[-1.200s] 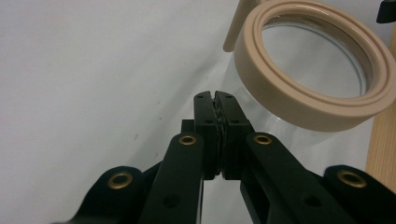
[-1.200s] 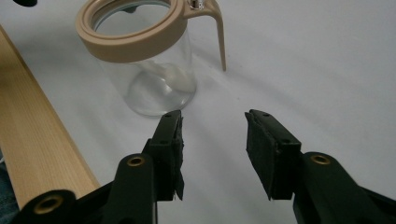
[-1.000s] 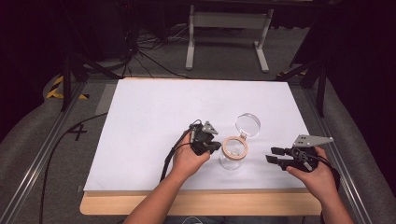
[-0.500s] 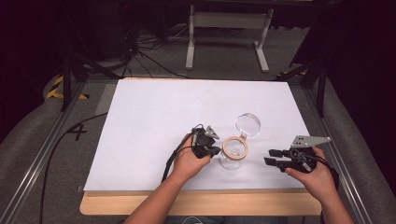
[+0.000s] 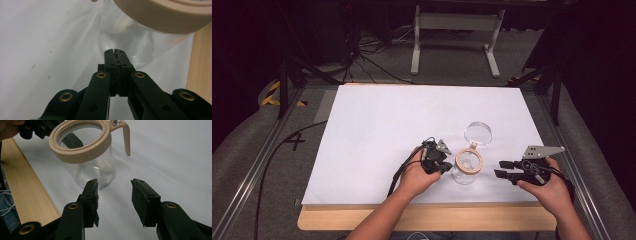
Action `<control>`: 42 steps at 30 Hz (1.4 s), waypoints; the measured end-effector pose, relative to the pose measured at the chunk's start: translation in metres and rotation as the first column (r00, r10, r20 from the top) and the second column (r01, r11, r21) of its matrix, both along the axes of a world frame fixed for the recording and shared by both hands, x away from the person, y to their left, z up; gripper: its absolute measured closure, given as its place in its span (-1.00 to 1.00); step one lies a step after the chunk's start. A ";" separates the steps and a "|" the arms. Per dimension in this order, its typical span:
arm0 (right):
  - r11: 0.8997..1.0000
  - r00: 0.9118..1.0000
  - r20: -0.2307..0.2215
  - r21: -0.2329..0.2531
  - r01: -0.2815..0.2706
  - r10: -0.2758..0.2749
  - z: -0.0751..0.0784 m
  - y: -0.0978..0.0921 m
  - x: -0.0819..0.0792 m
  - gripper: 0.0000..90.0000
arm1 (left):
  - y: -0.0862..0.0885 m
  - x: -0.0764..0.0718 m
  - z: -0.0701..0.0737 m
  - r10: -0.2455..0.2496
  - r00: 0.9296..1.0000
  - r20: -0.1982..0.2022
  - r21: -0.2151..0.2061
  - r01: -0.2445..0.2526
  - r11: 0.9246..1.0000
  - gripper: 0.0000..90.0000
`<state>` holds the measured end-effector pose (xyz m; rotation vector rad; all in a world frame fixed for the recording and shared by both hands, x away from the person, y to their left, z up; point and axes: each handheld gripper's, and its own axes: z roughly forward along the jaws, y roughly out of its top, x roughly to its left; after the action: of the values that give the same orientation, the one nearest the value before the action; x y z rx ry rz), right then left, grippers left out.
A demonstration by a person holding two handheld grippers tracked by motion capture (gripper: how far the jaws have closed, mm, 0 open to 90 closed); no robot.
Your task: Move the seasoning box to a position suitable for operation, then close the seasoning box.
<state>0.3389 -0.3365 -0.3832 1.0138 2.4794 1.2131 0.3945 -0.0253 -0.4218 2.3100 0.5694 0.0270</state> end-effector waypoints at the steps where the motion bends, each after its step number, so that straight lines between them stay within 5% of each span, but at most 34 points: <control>1: 1.000 1.000 0.000 -0.001 -0.001 0.001 0.000 0.000 0.000 0.26 | -0.002 -0.002 0.000 -0.001 1.000 -0.006 0.002 0.001 1.000 0.98; 23: 1.000 1.000 -0.005 -0.005 -0.004 0.004 0.000 0.000 0.000 0.27 | -0.023 -0.015 0.000 -0.091 0.996 -0.009 0.017 0.091 0.996 0.92; 31: 1.000 1.000 0.005 0.002 0.003 -0.003 0.007 -0.005 -0.003 0.36 | -0.013 -0.012 0.011 -0.053 0.998 -0.026 -0.026 0.053 0.998 0.91; 42: 1.000 1.000 0.009 0.029 -0.006 0.006 0.019 -0.005 -0.008 0.72 | 0.008 -0.001 0.040 0.004 1.000 -0.024 -0.076 -0.006 0.997 0.90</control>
<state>0.3304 -0.3414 -0.3640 1.0065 2.4670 1.2558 0.3933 -0.0174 -0.3819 2.2371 0.5786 -0.0190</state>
